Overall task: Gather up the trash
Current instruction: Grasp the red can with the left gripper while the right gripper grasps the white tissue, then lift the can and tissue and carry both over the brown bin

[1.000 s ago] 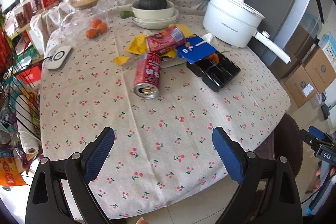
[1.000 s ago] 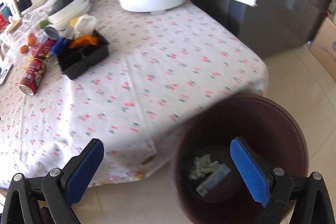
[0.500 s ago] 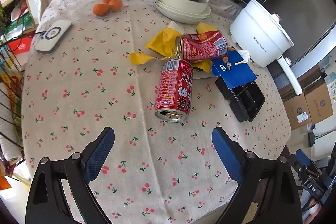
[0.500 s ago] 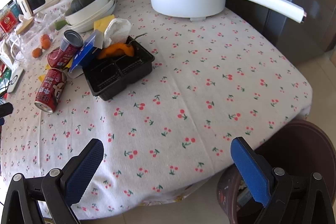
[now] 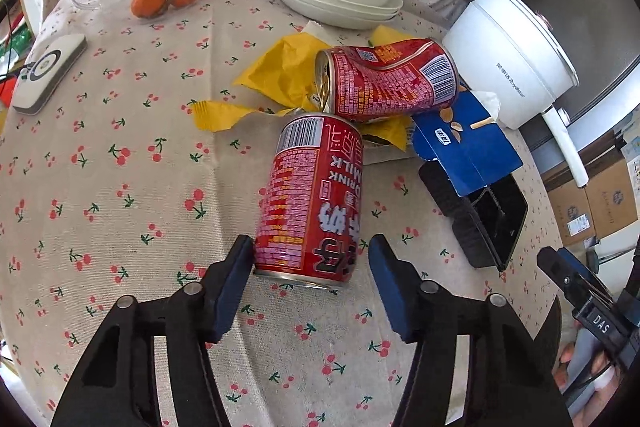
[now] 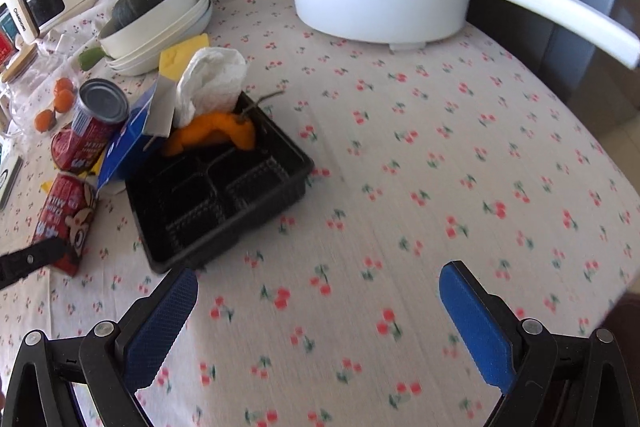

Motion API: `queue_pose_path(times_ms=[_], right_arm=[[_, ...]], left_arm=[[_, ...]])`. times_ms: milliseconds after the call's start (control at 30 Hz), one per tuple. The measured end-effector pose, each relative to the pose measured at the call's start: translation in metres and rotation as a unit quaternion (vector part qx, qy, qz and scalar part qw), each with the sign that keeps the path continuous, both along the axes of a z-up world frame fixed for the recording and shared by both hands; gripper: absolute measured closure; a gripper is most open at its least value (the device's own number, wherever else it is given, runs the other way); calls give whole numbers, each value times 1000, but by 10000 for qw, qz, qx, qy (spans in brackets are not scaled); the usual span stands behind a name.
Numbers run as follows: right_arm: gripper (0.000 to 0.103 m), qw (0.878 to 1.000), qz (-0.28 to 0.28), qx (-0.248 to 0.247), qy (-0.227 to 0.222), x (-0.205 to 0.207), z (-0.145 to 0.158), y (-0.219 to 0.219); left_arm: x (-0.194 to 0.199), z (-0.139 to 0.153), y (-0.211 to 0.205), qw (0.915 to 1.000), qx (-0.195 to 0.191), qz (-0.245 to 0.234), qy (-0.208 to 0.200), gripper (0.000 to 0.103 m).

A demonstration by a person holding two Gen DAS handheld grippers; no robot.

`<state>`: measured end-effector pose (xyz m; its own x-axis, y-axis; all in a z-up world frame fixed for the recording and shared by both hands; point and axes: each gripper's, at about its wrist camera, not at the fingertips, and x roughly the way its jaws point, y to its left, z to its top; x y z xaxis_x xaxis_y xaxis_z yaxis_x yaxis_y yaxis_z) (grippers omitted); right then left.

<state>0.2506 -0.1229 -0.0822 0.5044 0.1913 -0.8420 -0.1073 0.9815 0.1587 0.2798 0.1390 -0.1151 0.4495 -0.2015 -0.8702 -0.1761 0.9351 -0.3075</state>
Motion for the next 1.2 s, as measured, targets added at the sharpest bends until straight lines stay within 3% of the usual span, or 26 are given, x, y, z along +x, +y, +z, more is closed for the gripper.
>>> queue_pose_path(times_ms=[233,533,733,933,1067,1200], right_arm=[[3,9997,-106,198,99,21,-25,11],[4,9991,-34,-45,-431,45,9,17],[19,9947,133,1019,-63,105,14,37],[36,9931,-35,1107,380,144,-12,50],[77,9925,97,1103,509,143,-26,55],[88,9943,168,1008,295,129,-17,52]], left_arm=[[-2,-2,-1,10000,15,-10,7,47],[-6,3,14,9995,55,308,103,48],[-10,8,20,9991,189,360,105,48],[-14,15,30,9988,288,390,71,48],[-18,22,35,9985,352,408,-21,48],[-24,26,35,9986,316,422,-50,48]])
